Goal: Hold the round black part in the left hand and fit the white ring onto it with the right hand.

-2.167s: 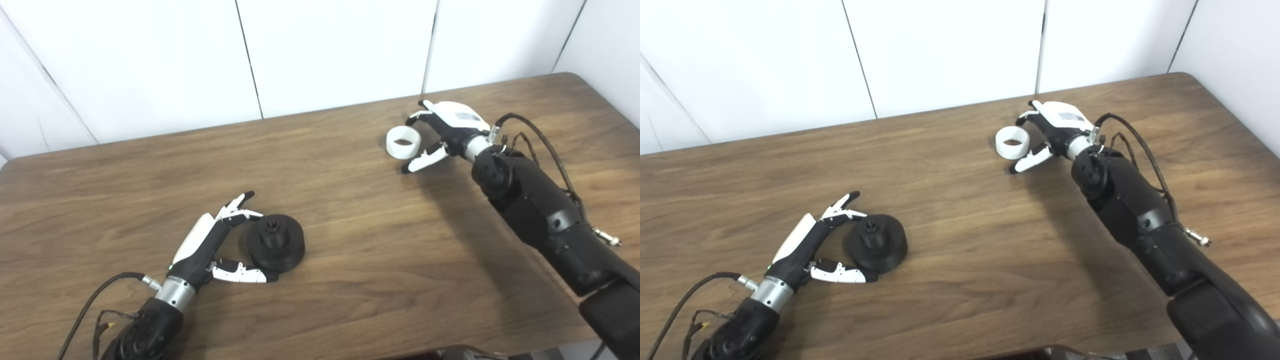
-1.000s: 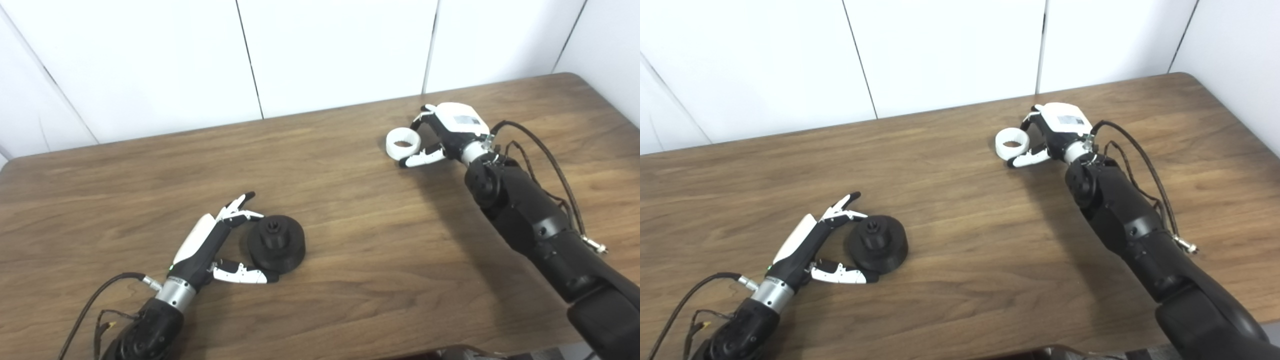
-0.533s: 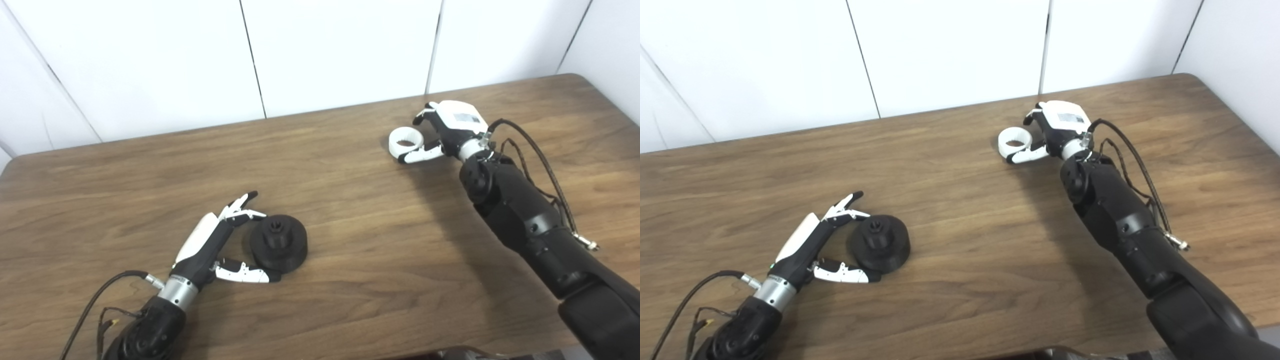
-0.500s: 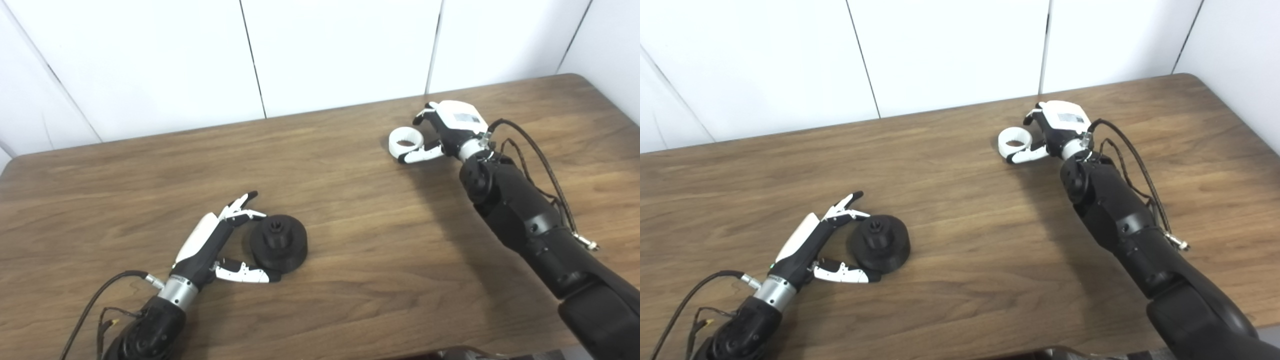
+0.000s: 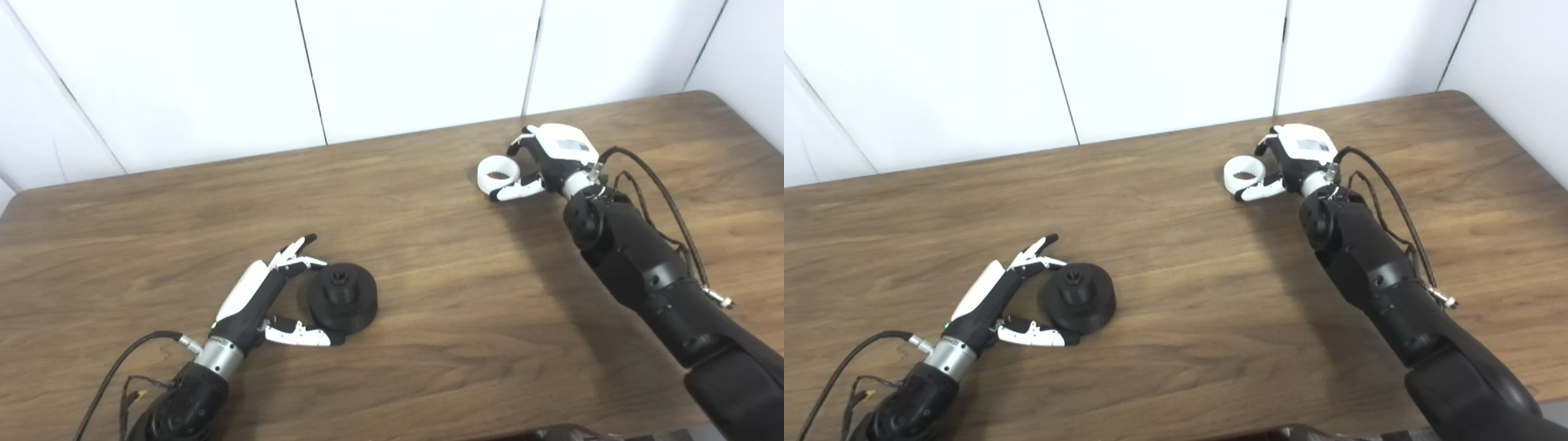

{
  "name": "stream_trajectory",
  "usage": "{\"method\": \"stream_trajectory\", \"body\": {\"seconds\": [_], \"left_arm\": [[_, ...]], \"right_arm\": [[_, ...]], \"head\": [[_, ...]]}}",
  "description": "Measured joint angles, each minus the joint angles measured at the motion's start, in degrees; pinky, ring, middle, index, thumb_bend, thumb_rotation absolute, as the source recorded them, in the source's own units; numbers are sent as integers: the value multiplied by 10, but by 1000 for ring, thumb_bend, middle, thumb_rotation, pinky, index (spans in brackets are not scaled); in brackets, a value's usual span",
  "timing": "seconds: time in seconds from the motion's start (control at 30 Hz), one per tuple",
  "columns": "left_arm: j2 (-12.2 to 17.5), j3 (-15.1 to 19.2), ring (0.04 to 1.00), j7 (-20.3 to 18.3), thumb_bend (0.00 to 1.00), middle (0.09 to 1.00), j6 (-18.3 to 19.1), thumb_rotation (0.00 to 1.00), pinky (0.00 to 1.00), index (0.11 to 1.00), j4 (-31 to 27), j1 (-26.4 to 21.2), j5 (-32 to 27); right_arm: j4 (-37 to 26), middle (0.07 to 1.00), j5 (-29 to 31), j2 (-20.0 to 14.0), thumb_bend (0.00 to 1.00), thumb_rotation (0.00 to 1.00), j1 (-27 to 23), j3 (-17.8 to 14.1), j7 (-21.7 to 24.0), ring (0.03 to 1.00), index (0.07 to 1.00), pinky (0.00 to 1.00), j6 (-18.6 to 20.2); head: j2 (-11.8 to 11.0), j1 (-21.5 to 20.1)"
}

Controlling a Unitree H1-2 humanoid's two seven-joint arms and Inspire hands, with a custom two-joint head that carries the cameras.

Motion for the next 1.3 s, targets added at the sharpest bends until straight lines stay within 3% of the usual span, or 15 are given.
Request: {"method": "stream_trajectory", "body": {"seconds": [0.67, 0.97, 1.3], "left_arm": [[-2, 0, 1000, 0, 904, 1000, 0, 351, 1000, 623, -1, 2, 2], [-4, 1, 1000, 2, 920, 1000, 1, 367, 1000, 620, -1, 3, 2], [-5, 2, 1000, 2, 918, 1000, 2, 372, 1000, 619, -2, 3, 2]], "right_arm": [[-14, 936, -3, 5, 858, 497, 2, 4, 12, 951, 747, 924, 5], [-13, 918, -1, 11, 836, 448, 3, 4, 3, 938, 708, 929, 3], [-14, 893, 12, 14, 745, 326, 9, -2, -15, 927, 644, 922, -9]], "head": [[4, 4], [8, 4], [9, 4]]}}
